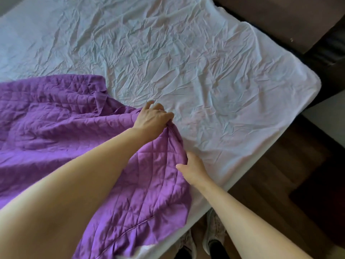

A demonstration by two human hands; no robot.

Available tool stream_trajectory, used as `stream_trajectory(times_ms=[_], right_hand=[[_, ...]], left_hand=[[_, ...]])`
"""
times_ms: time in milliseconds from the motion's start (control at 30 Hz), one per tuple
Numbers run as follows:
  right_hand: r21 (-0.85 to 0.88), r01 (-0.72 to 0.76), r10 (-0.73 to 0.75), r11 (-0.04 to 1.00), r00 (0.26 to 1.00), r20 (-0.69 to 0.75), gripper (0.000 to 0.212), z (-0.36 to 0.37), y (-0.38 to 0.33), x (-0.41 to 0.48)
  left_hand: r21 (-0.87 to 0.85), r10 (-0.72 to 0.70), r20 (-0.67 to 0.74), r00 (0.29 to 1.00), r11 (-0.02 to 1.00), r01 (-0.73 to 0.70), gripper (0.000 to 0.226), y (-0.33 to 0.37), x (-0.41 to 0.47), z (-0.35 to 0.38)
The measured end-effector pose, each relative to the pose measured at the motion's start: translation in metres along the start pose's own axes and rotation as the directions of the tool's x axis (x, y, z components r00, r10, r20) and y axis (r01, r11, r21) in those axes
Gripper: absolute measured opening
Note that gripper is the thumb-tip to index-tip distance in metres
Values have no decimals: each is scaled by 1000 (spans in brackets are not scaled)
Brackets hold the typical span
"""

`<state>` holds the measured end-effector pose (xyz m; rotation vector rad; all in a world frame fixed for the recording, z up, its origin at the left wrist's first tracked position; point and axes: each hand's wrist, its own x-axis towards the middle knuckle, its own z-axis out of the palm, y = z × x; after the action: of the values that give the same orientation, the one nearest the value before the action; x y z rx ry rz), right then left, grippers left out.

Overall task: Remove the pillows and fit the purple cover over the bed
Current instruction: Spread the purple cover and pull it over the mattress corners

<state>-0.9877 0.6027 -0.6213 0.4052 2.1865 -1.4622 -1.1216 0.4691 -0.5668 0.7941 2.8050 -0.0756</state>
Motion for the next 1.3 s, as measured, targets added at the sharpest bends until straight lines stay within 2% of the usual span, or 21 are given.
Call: stream_trajectory(times_ms=[133, 267, 400, 533, 600, 700, 767, 833, 1000, 1200, 1300], right_hand=[[-104, -99, 88, 990, 991, -103, 30, -10, 1, 3], [-227, -138, 88, 964, 972, -218, 27, -30, 4, -6], [-492, -152, -111, 857, 878, -465, 25, -53, 8, -11], [-539, -185, -210, 822, 780, -589, 25, -80, 22, -6], [-488, -152, -188, 860, 794, -579, 22, -84, 34, -3], [-194, -125, 11, 973, 865, -502, 14, -84, 51, -4], [-91, -117, 63, 989, 888, -455, 11, -85, 58, -4], [-136, -76, 4, 988, 887, -463, 14, -88, 61, -6], [-382, 77, -266, 921, 842, -470, 29, -103, 56, 4], [-465, 102, -346, 880, 807, -478, 35, -143, 49, 20], [-468, 89, -349, 879, 789, -506, 37, -174, 49, 34]], left_hand=[[-17, -20, -63, 998, 1000, 19, 16, -1, 10, -11], [-16, -6, -85, 996, 1000, 4, 16, 0, 22, -22], [8, 52, -94, 994, 999, -51, 18, 13, 37, -27], [51, 135, -78, 988, 990, -131, 25, 35, 47, -28], [103, 207, -62, 976, 974, -200, 30, 43, 48, -24], [142, 283, -3, 959, 949, -280, 37, 43, 52, -11], [179, 319, -1, 948, 933, -313, 33, 39, 53, -3], [204, 350, -6, 937, 918, -341, 27, 38, 56, -3], [283, 293, -31, 956, 919, -273, 31, 45, 74, -12], [294, 235, -96, 967, 935, -198, 39, 58, 109, -26], [252, 204, -105, 973, 952, -172, 33, 75, 133, -36]])
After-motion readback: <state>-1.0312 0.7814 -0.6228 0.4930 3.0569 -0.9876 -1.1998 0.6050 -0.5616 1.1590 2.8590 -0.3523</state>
